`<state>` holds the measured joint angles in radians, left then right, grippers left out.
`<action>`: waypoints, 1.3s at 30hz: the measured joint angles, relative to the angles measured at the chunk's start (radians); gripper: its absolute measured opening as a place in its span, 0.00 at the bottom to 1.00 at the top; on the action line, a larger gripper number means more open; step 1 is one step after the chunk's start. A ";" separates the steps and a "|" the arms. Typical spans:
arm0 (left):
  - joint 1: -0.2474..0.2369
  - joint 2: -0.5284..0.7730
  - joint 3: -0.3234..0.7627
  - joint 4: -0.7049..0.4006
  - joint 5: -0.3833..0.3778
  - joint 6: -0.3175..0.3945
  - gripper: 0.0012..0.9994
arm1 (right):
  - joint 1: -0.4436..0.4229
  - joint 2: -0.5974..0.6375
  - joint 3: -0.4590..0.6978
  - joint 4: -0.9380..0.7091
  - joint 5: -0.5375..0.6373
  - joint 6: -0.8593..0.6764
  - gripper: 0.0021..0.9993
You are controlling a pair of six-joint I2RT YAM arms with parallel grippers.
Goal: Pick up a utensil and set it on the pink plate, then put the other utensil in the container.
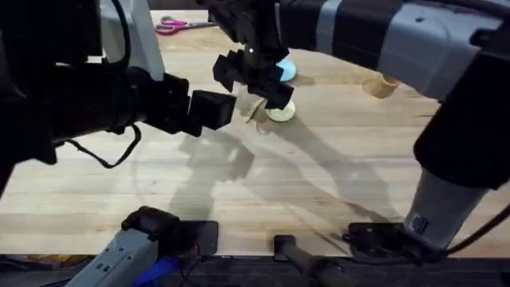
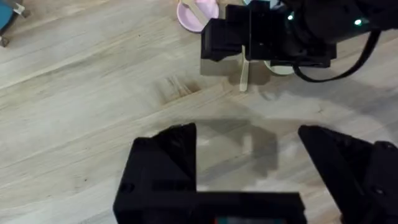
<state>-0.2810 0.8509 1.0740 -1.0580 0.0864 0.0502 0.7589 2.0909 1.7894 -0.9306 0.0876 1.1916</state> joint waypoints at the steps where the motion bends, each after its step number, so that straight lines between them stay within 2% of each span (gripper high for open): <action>1: 0.000 0.000 0.000 0.000 0.000 0.000 0.99 | 0.000 0.007 0.001 0.002 0.002 0.003 1.00; 10: 0.000 0.000 0.000 0.000 0.022 0.000 0.99 | 0.000 0.078 0.001 0.048 0.003 0.018 0.99; 23: 0.000 0.000 0.000 0.000 0.026 0.000 0.99 | 0.000 0.083 0.001 0.048 0.003 0.033 0.99; 28: 0.000 0.000 0.000 -0.001 0.026 0.000 0.99 | 0.000 0.106 0.007 0.044 0.004 0.036 0.96; 32: 0.000 0.000 0.000 -0.002 0.026 0.001 0.99 | 0.000 0.106 0.009 0.043 0.006 0.036 0.89; 39: 0.000 0.000 0.000 -0.002 0.026 0.002 0.99 | 0.000 0.110 0.009 0.036 0.017 0.038 0.64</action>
<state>-0.2810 0.8508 1.0740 -1.0595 0.1120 0.0525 0.7589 2.2014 1.7985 -0.8945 0.1044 1.2301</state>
